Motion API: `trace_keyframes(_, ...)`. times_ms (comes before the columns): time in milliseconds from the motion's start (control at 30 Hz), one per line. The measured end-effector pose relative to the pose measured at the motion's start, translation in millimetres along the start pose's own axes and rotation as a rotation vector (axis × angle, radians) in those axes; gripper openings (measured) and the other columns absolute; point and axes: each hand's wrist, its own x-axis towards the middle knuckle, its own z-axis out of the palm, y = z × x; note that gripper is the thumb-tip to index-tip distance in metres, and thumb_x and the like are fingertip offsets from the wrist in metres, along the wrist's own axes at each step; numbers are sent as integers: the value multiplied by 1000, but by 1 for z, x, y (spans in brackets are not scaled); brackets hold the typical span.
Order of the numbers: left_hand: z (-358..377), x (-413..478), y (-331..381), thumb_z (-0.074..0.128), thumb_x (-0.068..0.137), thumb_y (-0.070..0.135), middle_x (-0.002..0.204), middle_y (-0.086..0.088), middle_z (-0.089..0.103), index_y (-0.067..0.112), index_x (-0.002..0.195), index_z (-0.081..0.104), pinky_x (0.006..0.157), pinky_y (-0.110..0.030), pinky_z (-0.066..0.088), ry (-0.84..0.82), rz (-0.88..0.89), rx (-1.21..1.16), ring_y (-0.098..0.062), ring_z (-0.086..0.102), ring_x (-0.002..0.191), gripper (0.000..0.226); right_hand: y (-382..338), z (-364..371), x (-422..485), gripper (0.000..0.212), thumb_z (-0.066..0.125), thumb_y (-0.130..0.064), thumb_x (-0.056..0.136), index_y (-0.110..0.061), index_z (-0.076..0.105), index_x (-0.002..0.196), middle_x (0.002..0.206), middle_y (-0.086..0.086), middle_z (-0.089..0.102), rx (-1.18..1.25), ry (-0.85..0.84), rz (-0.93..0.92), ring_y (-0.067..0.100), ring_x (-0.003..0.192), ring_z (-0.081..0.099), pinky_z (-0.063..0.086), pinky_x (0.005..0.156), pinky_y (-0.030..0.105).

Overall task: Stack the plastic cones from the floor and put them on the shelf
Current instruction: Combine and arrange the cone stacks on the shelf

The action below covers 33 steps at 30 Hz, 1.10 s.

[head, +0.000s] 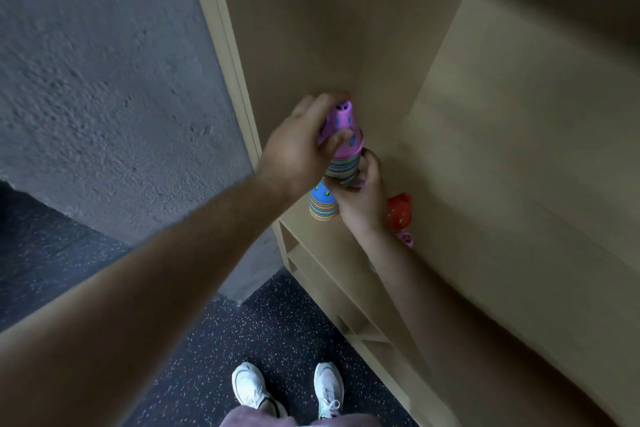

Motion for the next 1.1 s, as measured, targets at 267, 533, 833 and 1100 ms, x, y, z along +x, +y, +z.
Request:
trace_keyframes(267, 35, 0, -49, 61, 92, 17, 122, -10, 56, 17, 146, 52, 93, -30, 47, -123, -135, -6, -28, 60, 111, 55, 23, 20, 3, 41, 81, -11, 75, -10, 61, 110, 96, 3, 71, -119, -61, 38, 12, 86, 66, 48, 75, 17)
trace_keyframes(533, 43, -25, -60, 62, 91, 19, 154, -13, 42, 23, 158, 38, 115, -39, 36, -117, -61, 124, -35, 43, 139, 71, 25, 1, -16, 64, 75, -15, 82, -8, 48, 139, 126, 11, 64, -333, -122, 20, 23, 116, 60, 39, 91, 21)
trace_keyframes(833, 113, -115, -9, 58, 89, 32, 122, -11, 61, 13, 124, 65, 85, -44, 47, -185, 90, 213, -34, 54, 104, 41, 41, -99, -91, 36, 70, -18, 86, -16, 60, 121, 107, -1, 68, -333, 73, -193, 14, 92, 64, 51, 78, 24)
trace_keyframes(1100, 174, -132, 12, 54, 85, 45, 144, -3, 55, 26, 145, 56, 88, -42, 45, -448, -8, 316, -34, 53, 119, 63, 96, -146, -89, 22, 61, 1, 75, -16, 54, 87, 84, 0, 57, -388, 67, 31, 18, 76, 53, 40, 66, 20)
